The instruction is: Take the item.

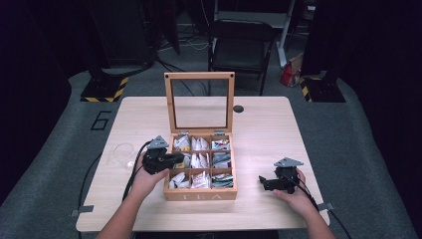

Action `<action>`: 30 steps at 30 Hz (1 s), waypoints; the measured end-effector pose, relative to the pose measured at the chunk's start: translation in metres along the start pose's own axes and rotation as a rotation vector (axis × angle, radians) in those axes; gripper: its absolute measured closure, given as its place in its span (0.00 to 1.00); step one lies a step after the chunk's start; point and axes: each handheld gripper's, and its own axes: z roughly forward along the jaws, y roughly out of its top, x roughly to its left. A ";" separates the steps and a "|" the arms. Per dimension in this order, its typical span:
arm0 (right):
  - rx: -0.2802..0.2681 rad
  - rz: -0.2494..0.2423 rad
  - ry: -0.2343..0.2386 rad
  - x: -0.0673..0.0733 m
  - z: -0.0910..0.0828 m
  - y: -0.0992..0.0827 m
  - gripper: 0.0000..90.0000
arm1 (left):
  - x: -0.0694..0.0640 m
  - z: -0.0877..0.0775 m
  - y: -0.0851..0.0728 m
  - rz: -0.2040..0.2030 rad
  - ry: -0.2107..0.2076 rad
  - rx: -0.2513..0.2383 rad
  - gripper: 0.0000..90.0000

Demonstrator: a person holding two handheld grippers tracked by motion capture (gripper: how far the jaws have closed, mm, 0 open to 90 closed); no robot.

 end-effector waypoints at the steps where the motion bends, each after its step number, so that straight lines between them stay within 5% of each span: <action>1: 0.000 0.000 0.000 0.000 0.000 0.000 0.06 | 0.000 0.000 0.000 0.006 0.002 -0.003 0.95; 9: 0.000 0.000 0.000 0.000 0.000 0.000 0.06 | -0.005 -0.009 0.002 0.037 0.027 -0.039 0.98; 30: 0.003 -0.003 0.001 0.000 0.000 0.000 0.06 | -0.012 -0.042 0.017 0.015 0.052 -0.107 0.98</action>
